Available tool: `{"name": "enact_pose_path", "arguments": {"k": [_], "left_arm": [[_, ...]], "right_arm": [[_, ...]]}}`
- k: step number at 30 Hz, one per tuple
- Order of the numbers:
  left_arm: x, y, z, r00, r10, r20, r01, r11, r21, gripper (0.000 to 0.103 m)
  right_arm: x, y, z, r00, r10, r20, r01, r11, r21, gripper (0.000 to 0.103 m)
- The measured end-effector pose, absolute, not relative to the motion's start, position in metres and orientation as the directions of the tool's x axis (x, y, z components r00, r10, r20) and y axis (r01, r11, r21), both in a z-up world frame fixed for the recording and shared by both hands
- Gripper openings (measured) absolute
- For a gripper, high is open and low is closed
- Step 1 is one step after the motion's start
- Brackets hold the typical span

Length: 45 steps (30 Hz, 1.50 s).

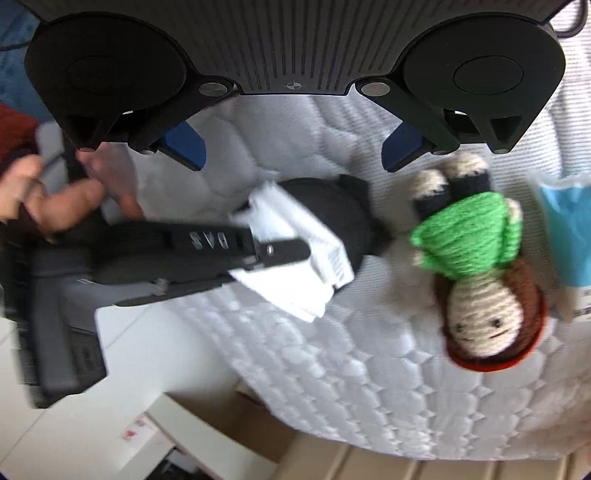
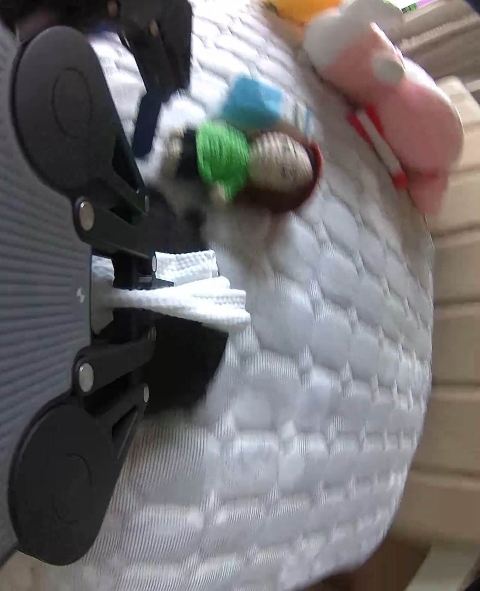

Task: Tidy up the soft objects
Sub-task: 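Wipe the black cap's outer shell with the towel in the right tool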

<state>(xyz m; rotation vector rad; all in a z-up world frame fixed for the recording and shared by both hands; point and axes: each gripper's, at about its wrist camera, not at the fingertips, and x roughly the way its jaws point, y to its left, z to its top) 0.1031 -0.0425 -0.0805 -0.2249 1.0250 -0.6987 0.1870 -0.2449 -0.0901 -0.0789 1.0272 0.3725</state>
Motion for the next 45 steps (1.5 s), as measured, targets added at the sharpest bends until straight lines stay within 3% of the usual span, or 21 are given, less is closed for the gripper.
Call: {"name": "enact_pose_path", "arguments": {"k": [6, 9, 15, 21, 27, 31, 34, 37, 40, 45], "left_arm": [[0.084, -0.054, -0.069, 0.332, -0.605, -0.724, 0.502, 0.763, -0.407, 0.103], [0.082, -0.062, -0.068, 0.320, -0.618, -0.718, 0.537, 0.743, -0.400, 0.103], [0.077, -0.072, -0.066, 0.304, -0.620, -0.724, 0.594, 0.717, -0.364, 0.103], [0.079, -0.073, -0.078, 0.293, -0.565, -0.771, 0.582, 0.745, -0.325, 0.103], [0.094, -0.051, -0.084, 0.291, -0.632, -0.718, 0.484, 0.745, -0.459, 0.103], [0.099, -0.043, -0.079, 0.346, -0.697, -0.629, 0.482, 0.707, -0.518, 0.103], [0.100, -0.052, -0.070, 0.399, -0.694, -0.599, 0.547, 0.704, -0.452, 0.103], [0.105, -0.069, -0.069, 0.442, -0.642, -0.626, 0.583, 0.736, -0.343, 0.103], [0.116, -0.084, -0.078, 0.453, -0.584, -0.674, 0.585, 0.765, -0.269, 0.103], [0.132, -0.098, -0.093, 0.411, -0.577, -0.706, 0.574, 0.765, -0.291, 0.103]], "right_arm": [[0.189, -0.289, -0.086, 0.513, 0.099, -0.852, -0.147, 0.989, 0.026, 0.007], [0.183, -0.295, -0.074, 0.531, 0.127, -0.838, -0.123, 0.990, 0.072, 0.007], [0.162, -0.256, -0.058, 0.457, 0.361, -0.813, -0.307, 0.922, 0.236, 0.007], [0.150, -0.222, -0.090, 0.338, 0.240, -0.910, -0.456, 0.887, 0.065, 0.007], [0.167, -0.264, -0.082, 0.411, 0.140, -0.901, -0.311, 0.950, 0.006, 0.007], [0.178, -0.295, -0.066, 0.497, 0.193, -0.846, -0.198, 0.974, 0.106, 0.007], [0.188, -0.302, -0.052, 0.554, 0.322, -0.768, -0.194, 0.947, 0.258, 0.007], [0.200, -0.285, -0.056, 0.546, 0.370, -0.751, -0.258, 0.928, 0.269, 0.007], [0.209, -0.271, -0.074, 0.510, 0.338, -0.791, -0.279, 0.935, 0.219, 0.007], [0.214, -0.298, -0.089, 0.490, 0.232, -0.840, -0.168, 0.971, 0.171, 0.007]]}}
